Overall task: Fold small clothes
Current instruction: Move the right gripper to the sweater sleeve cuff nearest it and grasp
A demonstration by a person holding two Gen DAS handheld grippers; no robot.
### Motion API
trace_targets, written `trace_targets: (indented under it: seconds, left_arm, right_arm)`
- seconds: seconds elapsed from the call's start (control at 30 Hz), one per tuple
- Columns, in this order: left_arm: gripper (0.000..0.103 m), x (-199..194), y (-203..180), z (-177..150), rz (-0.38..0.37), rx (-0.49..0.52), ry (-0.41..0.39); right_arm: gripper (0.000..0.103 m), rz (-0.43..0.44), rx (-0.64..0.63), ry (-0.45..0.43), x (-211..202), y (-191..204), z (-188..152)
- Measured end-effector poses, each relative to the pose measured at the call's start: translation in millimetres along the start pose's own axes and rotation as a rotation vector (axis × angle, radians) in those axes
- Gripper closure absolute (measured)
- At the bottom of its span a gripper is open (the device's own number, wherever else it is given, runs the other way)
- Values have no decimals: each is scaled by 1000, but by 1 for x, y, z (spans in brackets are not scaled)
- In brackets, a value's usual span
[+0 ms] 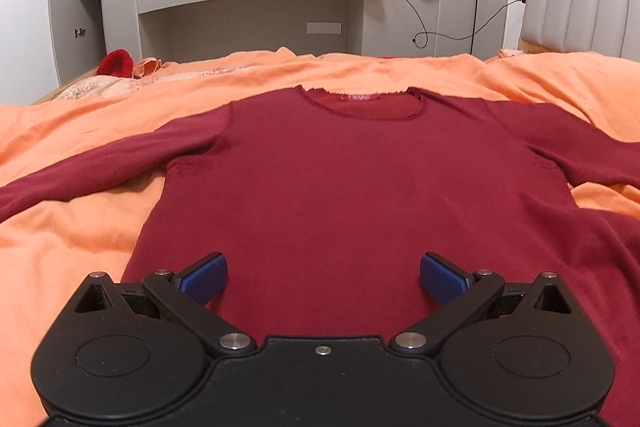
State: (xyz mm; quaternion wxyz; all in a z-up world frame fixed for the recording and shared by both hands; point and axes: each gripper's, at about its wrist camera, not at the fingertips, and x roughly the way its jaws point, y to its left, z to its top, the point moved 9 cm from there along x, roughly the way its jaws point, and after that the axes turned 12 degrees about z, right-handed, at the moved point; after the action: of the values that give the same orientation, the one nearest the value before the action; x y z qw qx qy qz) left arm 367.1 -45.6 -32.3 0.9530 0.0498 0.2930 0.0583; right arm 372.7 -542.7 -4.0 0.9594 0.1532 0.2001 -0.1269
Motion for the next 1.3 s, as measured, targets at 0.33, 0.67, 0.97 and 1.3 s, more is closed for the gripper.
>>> trace_targets:
  seconds: [0.33, 0.67, 0.97, 1.3]
  left_arm:
    - [0, -3, 5, -13, -32, -7, -8]
    - [0, 0, 3, -14, -26, 0, -2]
    - [0, 1, 2, -15, -23, 3, -3]
    - [0, 1, 2, -15, -23, 2, -3]
  right_arm:
    - [0, 31, 81, -77, -6, -14, 7]
    - [1, -113, 172, -196, -5, -69, 27]
    - [32, -119, 275, -254, 4, -107, 36]
    - [100, -94, 266, -278, 1, -99, 37]
